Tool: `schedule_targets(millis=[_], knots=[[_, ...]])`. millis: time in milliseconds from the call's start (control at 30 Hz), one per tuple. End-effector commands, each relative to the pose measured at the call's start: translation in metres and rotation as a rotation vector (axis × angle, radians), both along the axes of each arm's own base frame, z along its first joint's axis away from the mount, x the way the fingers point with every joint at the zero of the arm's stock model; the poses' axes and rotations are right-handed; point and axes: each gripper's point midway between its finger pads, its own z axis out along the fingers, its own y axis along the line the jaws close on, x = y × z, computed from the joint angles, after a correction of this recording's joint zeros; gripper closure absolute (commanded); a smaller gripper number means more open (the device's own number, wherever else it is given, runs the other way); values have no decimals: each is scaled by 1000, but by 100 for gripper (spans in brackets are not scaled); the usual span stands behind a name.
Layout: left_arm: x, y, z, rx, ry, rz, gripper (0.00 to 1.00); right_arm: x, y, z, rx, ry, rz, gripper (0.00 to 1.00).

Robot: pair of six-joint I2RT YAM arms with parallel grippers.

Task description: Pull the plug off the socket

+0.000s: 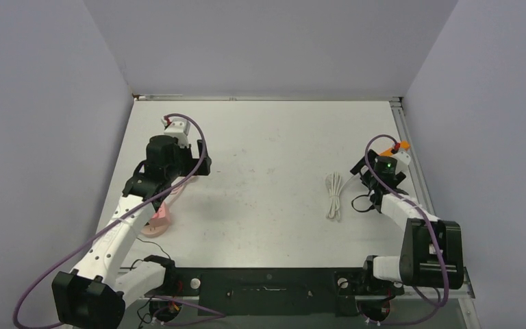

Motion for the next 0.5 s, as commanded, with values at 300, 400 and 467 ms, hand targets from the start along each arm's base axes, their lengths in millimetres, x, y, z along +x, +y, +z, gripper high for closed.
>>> schedule_targets(millis=[300, 400, 467], knots=[[6, -9, 22, -6, -41, -43, 4, 58, 21, -2, 86, -40, 117, 13], [6, -9, 21, -5, -35, -42, 4, 62, 24, -6, 92, -36, 135, 22], [6, -9, 18, -3, -29, -42, 4, 64, 26, -8, 98, -34, 148, 28]])
